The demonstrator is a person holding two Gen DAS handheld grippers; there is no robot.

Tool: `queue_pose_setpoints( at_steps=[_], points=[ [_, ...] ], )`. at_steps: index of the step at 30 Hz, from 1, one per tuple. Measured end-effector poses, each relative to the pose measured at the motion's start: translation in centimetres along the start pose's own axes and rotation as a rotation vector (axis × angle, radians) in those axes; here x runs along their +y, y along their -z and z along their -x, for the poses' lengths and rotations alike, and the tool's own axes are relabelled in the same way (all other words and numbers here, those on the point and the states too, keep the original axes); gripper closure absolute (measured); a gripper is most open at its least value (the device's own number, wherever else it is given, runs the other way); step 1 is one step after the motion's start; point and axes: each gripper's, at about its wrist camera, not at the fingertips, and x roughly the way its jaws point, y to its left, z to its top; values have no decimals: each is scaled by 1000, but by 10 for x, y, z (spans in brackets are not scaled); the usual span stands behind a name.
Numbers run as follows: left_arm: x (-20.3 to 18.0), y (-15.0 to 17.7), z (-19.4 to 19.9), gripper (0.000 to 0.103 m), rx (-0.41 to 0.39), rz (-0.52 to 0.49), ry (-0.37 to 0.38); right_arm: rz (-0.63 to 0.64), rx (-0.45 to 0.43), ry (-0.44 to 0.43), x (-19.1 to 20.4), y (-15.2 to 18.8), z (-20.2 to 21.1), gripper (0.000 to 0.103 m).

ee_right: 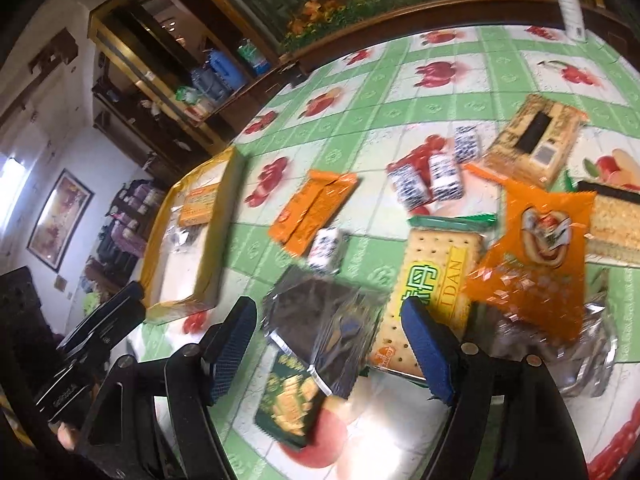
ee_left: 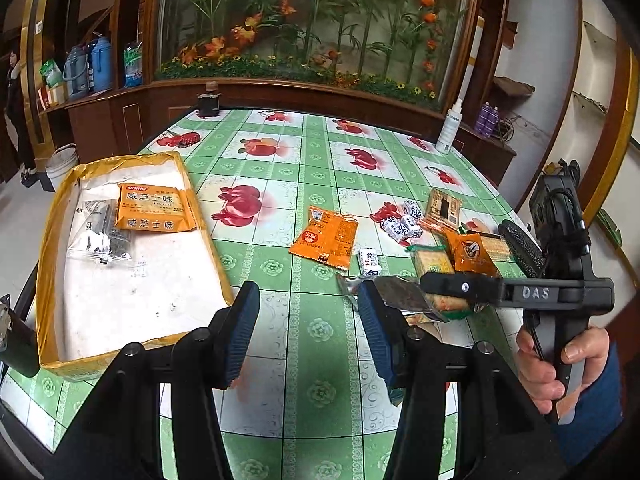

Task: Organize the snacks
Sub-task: 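Move both tools toward the silver foil pack and green WEIDAN cracker pack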

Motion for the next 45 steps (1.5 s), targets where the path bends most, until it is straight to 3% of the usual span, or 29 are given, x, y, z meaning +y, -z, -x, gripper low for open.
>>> queue_pose_setpoints(
  at_steps=[6,15,20,24,27,30,35,38,45],
  points=[
    [-2,-2,0,54,-3,0,6,6,49,-144,12,6,-4,26],
    [-11,1,-4,54,20,-14,27,-36,-73,-128,-2,-3,25,26],
    [-18,4,-7,54,36,-32,35,-56,-103,-86,-12,-7,33,26],
    [-21,3,-6,54,38,-38,39,-46,-71,59,-17,-4,21,26],
    [-19,2,-6,48,36,-30,39,-44,-37,93,-17,-2,11,25],
    [-15,3,-7,45,36,-17,36,-27,-26,54,-12,1,8,25],
    [-10,2,-5,45,40,3,48,-48,20,-189,-7,6,9,26],
    [-7,3,-3,45,42,8,52,-25,-52,-161,-6,4,24,26],
    [-9,4,-17,45,97,27,112,-131,-140,-158,-31,-3,49,26]
  ],
)
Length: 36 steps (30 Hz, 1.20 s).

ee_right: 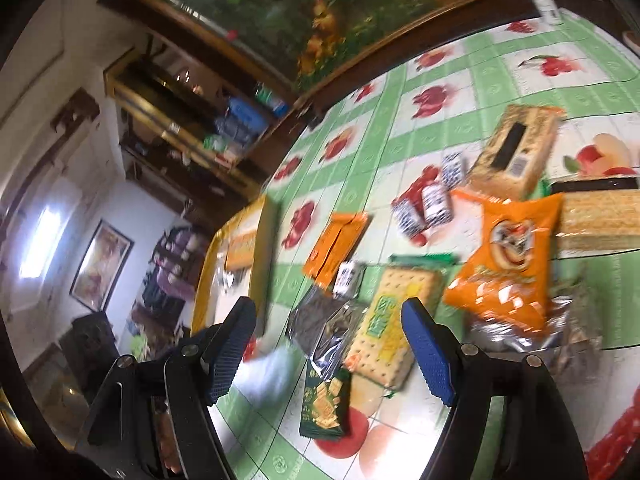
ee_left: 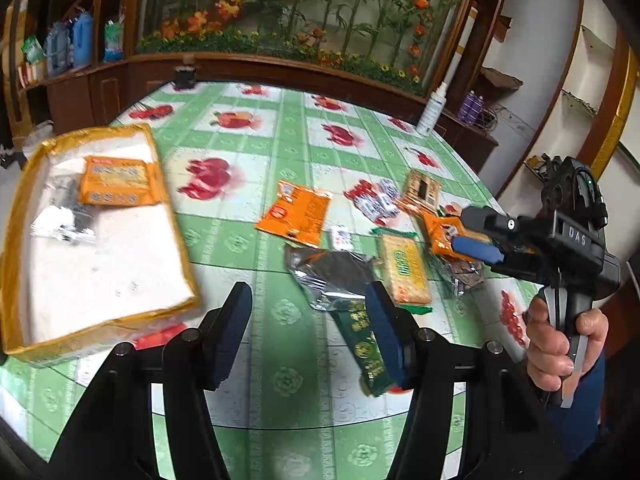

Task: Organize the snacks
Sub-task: 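Move both tools toward the silver foil pack and green WEIDAN cracker pack, then grasp the silver foil pack with left tool while right tool grasps the WEIDAN cracker pack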

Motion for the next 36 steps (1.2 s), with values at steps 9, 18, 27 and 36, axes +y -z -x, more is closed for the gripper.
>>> queue_pose_setpoints(
  at_steps=[9,18,27,36],
  points=[
    [-19,5,-34,44,102,14,53,-12,-24,-7,-1,-3,8,26],
    [-40,-11,-77,27,165,-39,-40,-11,-19,-17,2,-1,8,26],
    [-38,-13,-101,37,159,-87,-89,12,-6,-1,6,1,3,26],
    [-22,-11,-81,46,113,-56,-63,38,32,119,8,9,-13,25]
  ],
)
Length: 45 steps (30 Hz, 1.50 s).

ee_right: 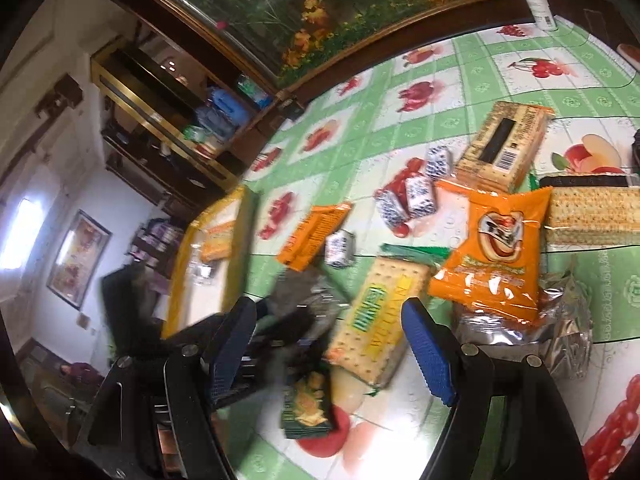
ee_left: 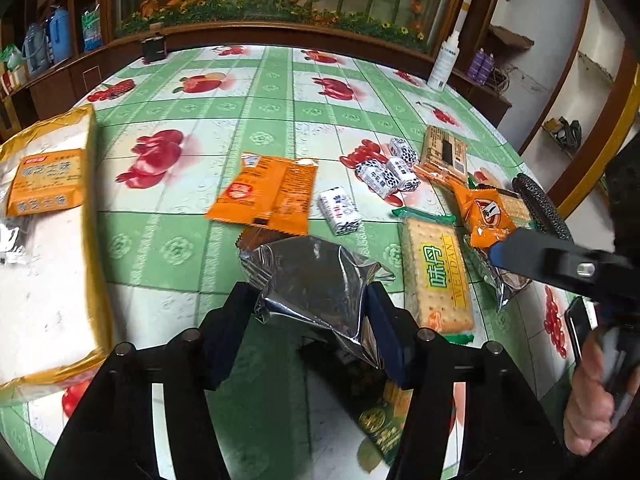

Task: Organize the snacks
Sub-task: 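Grasp the silver foil pack with left tool while right tool grasps the WEIDAN cracker pack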

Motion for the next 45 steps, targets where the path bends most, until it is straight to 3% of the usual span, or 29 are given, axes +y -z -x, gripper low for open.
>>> queue_pose_setpoints(
  at_steps=[7,14,18,22,28,45],
  points=[
    [15,11,20,46,-38,23,-6,43,49,93,4,6,-21,25],
    [19,20,19,46,-33,19,-20,135,83,279,17,8,-49,26],
    [19,19,15,46,-28,10,-37,252,98,423,32,15,-67,26],
    [21,18,9,45,-18,18,-50,328,93,495,38,22,-69,41],
    [20,18,5,47,-37,17,-50,283,72,452,30,22,-56,55],
    [28,11,49,49,-139,55,7,217,-38,301,35,11,-26,55]
  ],
)
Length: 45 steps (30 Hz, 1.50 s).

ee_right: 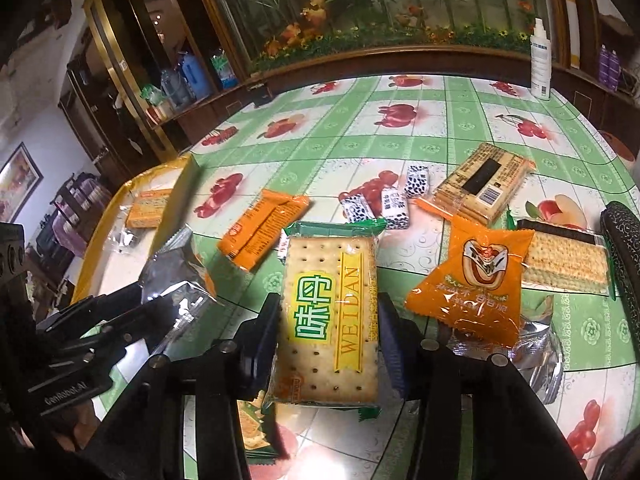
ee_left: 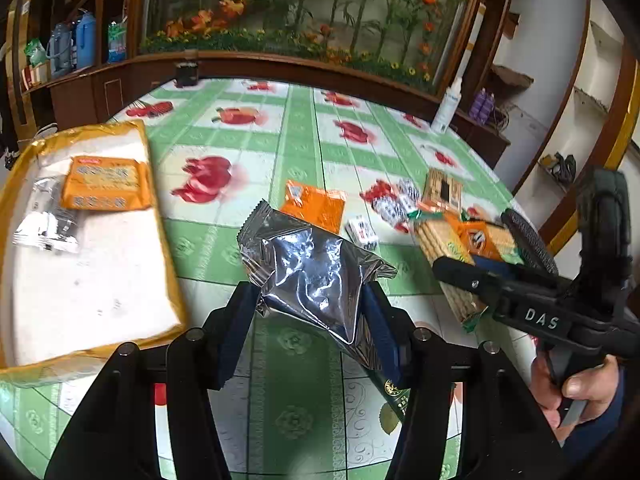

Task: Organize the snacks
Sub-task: 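Grasp the silver foil pack with left tool while right tool grasps the WEIDAN cracker pack, then carry both held packs over the cardboard box with both tools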

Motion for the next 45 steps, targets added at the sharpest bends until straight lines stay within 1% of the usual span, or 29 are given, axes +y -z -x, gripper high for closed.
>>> queue_pose_setpoints(
  at_steps=[5,11,13,16,20,23,26,28,29,31,37,40,43,45],
  points=[
    [21,-5,19,48,-42,32,-13,6,-26,-44,9,-2,4,56],
    [70,-3,37,48,-89,116,-80,14,-26,-131,33,-6,3,56],
    [89,-1,41,48,-99,150,-107,19,-15,-167,48,-9,-2,56],
    [118,4,45,48,-113,210,-148,64,-10,-204,81,-11,-8,56],
    [143,10,45,48,-122,257,-193,108,-5,-251,123,-16,-20,56],
    [152,13,42,48,-122,273,-203,121,-1,-298,153,-21,-31,56],
    [152,15,37,48,-120,256,-216,123,14,-342,176,-27,-47,56],
    [152,17,34,48,-116,241,-235,112,29,-361,185,-32,-59,56],
    [154,18,31,48,-104,244,-233,102,44,-374,190,-33,-65,56],
    [157,18,32,48,-108,262,-212,79,67,-399,195,-37,-79,56],
    [167,14,28,48,-98,297,-221,43,122,-414,205,-43,-113,56],
    [167,14,29,48,-119,306,-218,48,140,-403,211,-42,-126,56],
    [171,15,31,49,-150,339,-208,57,146,-387,213,-39,-131,55],
    [172,16,32,49,-173,351,-204,43,150,-400,212,-38,-133,53]
  ],
)
